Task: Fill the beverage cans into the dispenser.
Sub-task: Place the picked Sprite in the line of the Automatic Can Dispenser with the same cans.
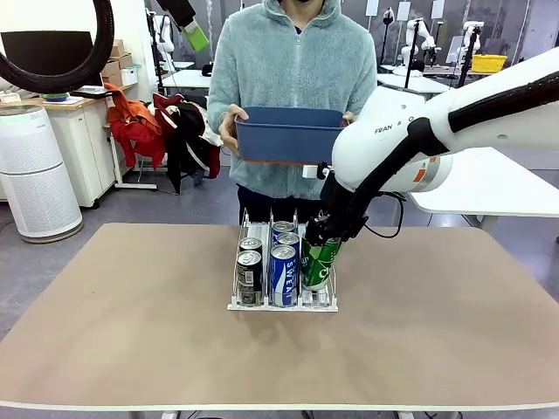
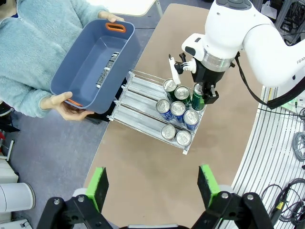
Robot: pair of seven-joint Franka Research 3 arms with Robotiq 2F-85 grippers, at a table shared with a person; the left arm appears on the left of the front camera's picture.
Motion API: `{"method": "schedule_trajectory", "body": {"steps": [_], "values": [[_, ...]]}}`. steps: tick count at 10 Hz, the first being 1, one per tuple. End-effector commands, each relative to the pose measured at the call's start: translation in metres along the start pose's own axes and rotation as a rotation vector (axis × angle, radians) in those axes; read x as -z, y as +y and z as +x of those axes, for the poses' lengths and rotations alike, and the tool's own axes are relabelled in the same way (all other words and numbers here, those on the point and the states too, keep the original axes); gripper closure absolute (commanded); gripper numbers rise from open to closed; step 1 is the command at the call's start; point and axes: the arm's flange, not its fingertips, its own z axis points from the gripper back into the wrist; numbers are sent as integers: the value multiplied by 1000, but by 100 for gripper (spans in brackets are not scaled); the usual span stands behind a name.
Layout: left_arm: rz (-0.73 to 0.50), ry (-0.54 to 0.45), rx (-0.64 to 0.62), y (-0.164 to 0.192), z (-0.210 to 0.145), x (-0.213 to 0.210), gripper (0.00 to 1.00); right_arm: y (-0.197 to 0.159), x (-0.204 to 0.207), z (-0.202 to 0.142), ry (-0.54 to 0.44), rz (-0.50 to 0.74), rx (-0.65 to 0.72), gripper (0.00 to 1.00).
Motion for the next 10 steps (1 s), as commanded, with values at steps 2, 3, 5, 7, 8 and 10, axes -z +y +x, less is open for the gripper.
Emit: {"method": "schedule_trajectory", "body": {"steps": [2, 3, 5, 7, 8, 10], "values": [[0, 13, 3, 0, -3, 0, 0, -9, 4, 22, -13, -59, 25, 42], [0, 13, 3, 0, -3, 0, 0, -10, 10, 22, 11, -67, 21, 42], [0, 13, 3, 0, -3, 0, 0, -10, 24, 21, 54, -68, 2, 42], [0, 13, 3, 0, -3, 0, 0, -8, 31, 18, 85, -67, -18, 42], [0, 13, 3, 0, -3, 0, 0, -7, 32, 17, 102, -54, -18, 42], [0, 13, 3, 0, -3, 0, 0, -4, 26, 17, 109, -44, -31, 22]]}}
